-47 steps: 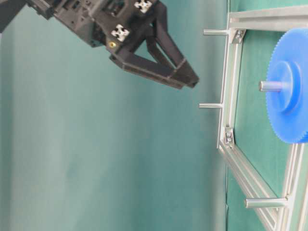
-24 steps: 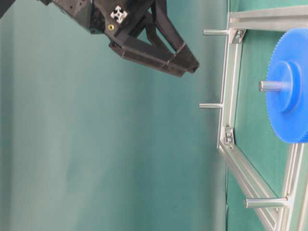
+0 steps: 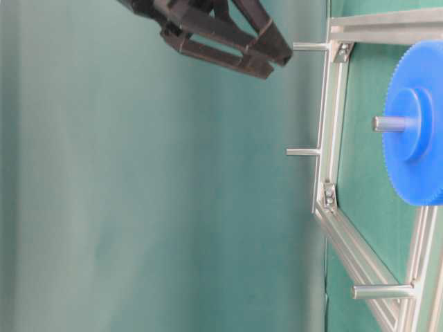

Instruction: Find the location of the shaft and insert the gear.

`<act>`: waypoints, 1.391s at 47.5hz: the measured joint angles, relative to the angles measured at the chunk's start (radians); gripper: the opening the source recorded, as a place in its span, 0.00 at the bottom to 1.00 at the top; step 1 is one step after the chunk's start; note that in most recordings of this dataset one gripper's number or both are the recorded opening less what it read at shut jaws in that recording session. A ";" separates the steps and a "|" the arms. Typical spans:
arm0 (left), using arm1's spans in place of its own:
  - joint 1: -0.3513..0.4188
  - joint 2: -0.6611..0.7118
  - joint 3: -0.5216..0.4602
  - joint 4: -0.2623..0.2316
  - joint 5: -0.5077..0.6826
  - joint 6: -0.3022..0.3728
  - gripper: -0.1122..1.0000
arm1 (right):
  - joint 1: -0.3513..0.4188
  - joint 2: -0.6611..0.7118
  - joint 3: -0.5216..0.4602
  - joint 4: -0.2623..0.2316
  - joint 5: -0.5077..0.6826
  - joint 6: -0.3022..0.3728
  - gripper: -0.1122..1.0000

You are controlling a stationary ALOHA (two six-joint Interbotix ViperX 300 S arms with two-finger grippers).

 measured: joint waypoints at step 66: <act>-0.002 -0.002 -0.002 0.000 0.000 0.000 0.11 | 0.002 -0.146 0.167 0.005 0.008 0.002 0.88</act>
